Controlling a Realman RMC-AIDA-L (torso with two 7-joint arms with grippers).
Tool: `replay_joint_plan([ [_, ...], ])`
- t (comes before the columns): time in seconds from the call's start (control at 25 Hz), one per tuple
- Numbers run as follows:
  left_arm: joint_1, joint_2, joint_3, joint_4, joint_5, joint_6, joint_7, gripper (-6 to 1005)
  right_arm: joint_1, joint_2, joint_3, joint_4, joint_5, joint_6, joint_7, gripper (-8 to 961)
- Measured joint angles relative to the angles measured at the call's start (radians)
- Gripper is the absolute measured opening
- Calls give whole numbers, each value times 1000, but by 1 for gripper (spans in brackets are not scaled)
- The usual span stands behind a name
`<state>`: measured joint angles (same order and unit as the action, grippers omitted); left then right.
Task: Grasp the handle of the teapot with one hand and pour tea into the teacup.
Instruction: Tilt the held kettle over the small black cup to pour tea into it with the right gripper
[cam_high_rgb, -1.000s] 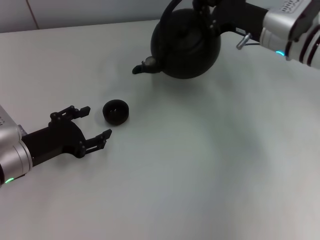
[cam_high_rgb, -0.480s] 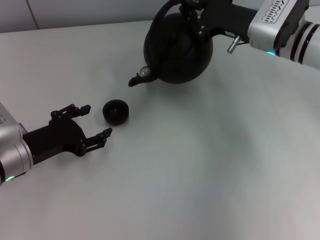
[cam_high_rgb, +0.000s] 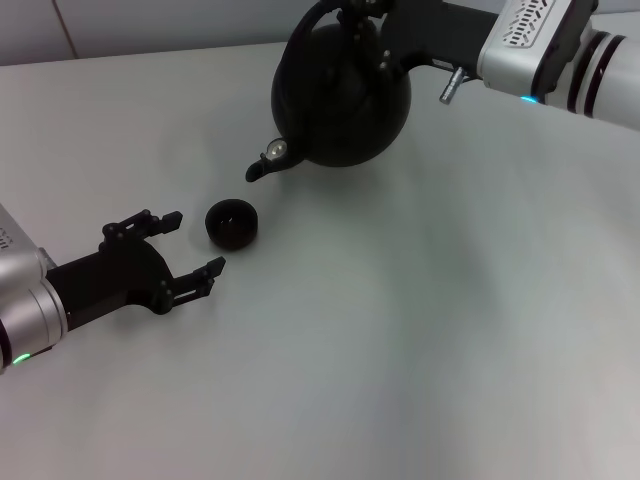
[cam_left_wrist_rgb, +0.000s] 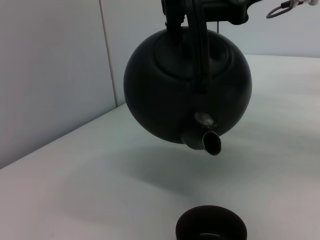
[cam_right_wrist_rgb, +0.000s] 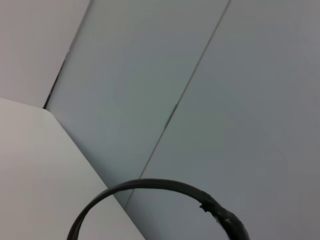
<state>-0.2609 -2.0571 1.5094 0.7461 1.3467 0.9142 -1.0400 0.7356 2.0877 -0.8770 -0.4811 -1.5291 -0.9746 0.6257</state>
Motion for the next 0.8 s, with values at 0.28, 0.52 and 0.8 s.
replay_joint_plan([
  [0.28, -1, 0, 0, -1, 0, 0, 0, 793, 3, 1, -52, -22, 0, 20, 0, 88],
  [0.52, -1, 0, 0, 1, 0, 0, 0, 793, 3, 3, -84, -34, 0, 39, 0, 88],
  [0.8, -3, 0, 0, 4, 0, 0, 0, 793, 7, 3, -108, -52, 1, 49, 4, 88],
])
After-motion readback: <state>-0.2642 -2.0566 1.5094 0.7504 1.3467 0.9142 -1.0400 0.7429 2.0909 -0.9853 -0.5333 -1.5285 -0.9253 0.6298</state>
